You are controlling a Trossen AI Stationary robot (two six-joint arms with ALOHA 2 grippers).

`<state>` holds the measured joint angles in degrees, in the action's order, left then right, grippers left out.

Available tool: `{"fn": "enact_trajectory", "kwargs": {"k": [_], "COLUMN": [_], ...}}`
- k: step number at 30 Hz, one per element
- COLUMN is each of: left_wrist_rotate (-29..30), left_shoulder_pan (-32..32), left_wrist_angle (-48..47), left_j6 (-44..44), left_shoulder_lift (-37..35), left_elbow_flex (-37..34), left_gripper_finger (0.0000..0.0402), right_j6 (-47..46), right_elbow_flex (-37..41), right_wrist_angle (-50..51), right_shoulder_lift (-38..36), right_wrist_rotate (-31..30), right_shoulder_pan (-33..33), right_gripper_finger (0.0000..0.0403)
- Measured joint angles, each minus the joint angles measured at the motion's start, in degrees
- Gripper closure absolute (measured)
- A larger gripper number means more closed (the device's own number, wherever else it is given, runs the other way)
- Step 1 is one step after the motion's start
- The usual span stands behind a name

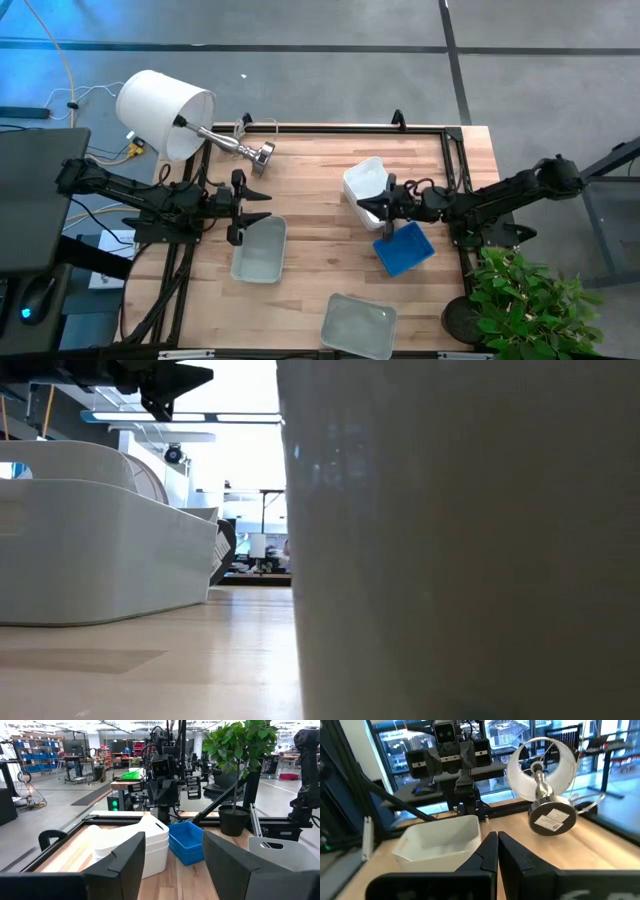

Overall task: Stack baskets by color
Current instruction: Stack the bottom gray bin on top of the gray bin

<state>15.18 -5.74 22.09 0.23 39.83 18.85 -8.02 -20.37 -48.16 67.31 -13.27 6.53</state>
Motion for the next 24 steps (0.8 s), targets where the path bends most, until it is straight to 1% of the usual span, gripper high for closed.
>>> {"fn": "enact_trajectory", "kwargs": {"k": [3,5,7,9,11,14,16,18,21,23,24], "left_wrist_rotate": [0.00,0.00,0.00,0.00,0.00,0.00,0.00,0.00,0.00,0.00,0.00], "left_shoulder_pan": [0.00,0.02,0.02,0.02,0.02,0.02,0.02,0.02,0.02,0.02,0.02], "left_wrist_angle": [0.01,0.00,0.00,-0.02,-0.02,-0.20,-0.18,-0.20,-0.20,-0.18,-0.20], "left_j6": [0.00,0.00,-0.01,0.00,-0.02,-0.02,-0.02,-0.02,-0.02,-0.02,-0.02], "left_shoulder_lift": [0.00,0.02,0.01,0.02,0.02,0.02,0.02,0.02,0.02,0.01,0.02], "left_elbow_flex": [0.00,0.00,0.00,0.00,0.00,0.00,0.00,0.00,0.00,0.00,0.00], "left_gripper_finger": [0.0218,0.0218,0.0218,0.0218,0.0218,0.0218,0.0218,0.0218,0.0218,0.0218,0.0218], "right_j6": [-3.31,-3.59,-3.58,-4.41,-7.38,-13.45,-18.27,-23.28,-31.37,-38.36,-42.15], "right_elbow_flex": [-2.82,-6.60,-11.87,-18.17,-24.30,-33.02,-38.06,-42.03,-48.11,-52.45,-54.67], "right_wrist_angle": [3.42,10.38,19.95,30.49,43.44,61.12,70.56,77.23,85.90,93.99,98.04], "right_shoulder_lift": [0.00,0.00,0.05,0.52,1.15,2.69,4.07,5.78,8.46,10.57,11.82], "right_wrist_rotate": [0.42,0.39,-1.73,-5.09,-7.96,-8.11,-7.24,-5.69,0.20,5.13,6.61], "right_shoulder_pan": [1.40,2.85,4.33,5.35,5.93,6.01,6.01,6.27,6.78,7.43,8.03], "right_gripper_finger": [0.0392,0.0373,0.0344,0.0308,0.0268,0.0215,0.0189,0.0172,0.0163,0.0163,0.0163]}}
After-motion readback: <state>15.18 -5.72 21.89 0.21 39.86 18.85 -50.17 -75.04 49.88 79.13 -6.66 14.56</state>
